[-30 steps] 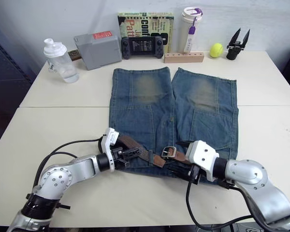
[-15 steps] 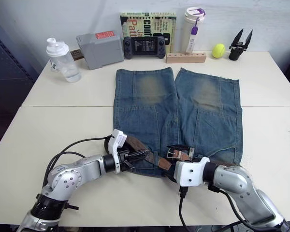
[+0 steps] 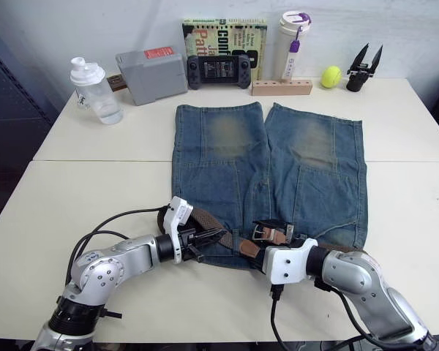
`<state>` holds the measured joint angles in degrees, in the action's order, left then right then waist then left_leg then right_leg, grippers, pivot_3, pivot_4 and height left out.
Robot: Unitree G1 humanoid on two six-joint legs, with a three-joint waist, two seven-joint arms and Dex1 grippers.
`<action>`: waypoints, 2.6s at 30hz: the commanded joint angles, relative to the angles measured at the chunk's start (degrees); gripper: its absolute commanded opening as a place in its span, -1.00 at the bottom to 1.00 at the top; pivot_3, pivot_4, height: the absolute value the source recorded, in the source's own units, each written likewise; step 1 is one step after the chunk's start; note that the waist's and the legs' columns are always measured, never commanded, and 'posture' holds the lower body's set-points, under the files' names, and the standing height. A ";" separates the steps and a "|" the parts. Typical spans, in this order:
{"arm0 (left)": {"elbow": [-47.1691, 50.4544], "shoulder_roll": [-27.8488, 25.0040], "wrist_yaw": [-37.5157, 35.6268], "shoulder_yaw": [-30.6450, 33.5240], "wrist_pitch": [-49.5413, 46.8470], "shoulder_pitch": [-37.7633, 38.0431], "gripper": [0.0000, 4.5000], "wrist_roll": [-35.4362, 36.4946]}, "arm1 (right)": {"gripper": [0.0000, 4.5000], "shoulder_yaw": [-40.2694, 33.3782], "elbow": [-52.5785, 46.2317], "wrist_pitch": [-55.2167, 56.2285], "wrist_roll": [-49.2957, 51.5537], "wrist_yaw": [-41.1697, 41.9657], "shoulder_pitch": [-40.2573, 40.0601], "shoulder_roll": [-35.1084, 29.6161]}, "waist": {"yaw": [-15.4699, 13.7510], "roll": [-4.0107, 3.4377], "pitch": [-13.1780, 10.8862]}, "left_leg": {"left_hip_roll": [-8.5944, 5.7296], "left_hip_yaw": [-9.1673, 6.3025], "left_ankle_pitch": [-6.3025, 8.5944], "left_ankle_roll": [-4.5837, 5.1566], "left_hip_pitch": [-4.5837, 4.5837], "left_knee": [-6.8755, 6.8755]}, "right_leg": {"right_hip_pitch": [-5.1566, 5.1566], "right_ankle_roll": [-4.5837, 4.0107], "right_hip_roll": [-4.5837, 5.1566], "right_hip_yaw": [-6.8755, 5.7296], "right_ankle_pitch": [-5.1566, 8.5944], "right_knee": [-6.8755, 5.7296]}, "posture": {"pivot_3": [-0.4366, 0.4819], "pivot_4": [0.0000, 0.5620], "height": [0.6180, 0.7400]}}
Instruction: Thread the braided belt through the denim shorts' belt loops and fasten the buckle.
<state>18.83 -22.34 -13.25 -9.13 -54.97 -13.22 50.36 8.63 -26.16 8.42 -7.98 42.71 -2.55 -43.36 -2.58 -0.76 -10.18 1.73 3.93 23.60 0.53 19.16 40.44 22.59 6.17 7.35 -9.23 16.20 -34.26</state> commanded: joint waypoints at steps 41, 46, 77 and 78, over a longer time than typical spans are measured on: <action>1.00 3.18 -3.06 0.34 -4.78 2.43 -1.00 -5.33 | -0.98 1.85 -3.33 -0.02 -3.00 4.01 2.85 -0.80 | 0.09 -0.01 0.01 | 0.00 -0.02 0.00 0.01 -0.04 0.00 | -0.03 0.00 0.02 -0.01 0.00 -0.02 | -0.05 -0.47 0.85; 1.01 3.51 -3.24 0.68 -5.21 2.30 -1.00 -5.65 | -0.13 2.40 -3.78 -0.19 -3.18 4.03 3.01 -0.24 | -0.01 -0.01 0.01 | -0.01 -0.03 0.00 0.01 -0.04 0.01 | -0.04 0.00 0.03 -0.02 0.00 -0.01 | -0.05 -0.47 0.85; 6.93 -0.70 -10.05 5.71 -0.65 5.08 -0.38 -5.74 | -1.00 1.77 -5.65 -2.03 0.47 5.81 3.62 0.23 | 0.81 -0.01 0.01 | 0.02 -0.04 0.00 0.01 -0.02 0.00 | -0.02 0.00 0.01 -0.03 0.00 -0.01 | -0.05 -0.47 0.85; 7.86 -1.61 -11.00 6.14 -0.38 5.48 -0.20 -5.41 | -1.00 1.66 -5.68 -2.24 0.76 5.96 3.60 0.09 | 1.05 -0.01 0.01 | 0.04 -0.06 0.00 0.01 0.00 0.00 | -0.02 -0.01 0.00 -0.04 0.00 -0.01 | -0.05 -0.47 0.85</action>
<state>24.05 -22.41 -22.13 -4.64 -55.81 -8.80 44.31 11.24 -29.24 6.40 -9.12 48.14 1.05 -43.12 -1.53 -0.77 -10.17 1.78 3.87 23.59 0.54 19.15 40.44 22.58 6.15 7.35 -9.27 16.21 -34.29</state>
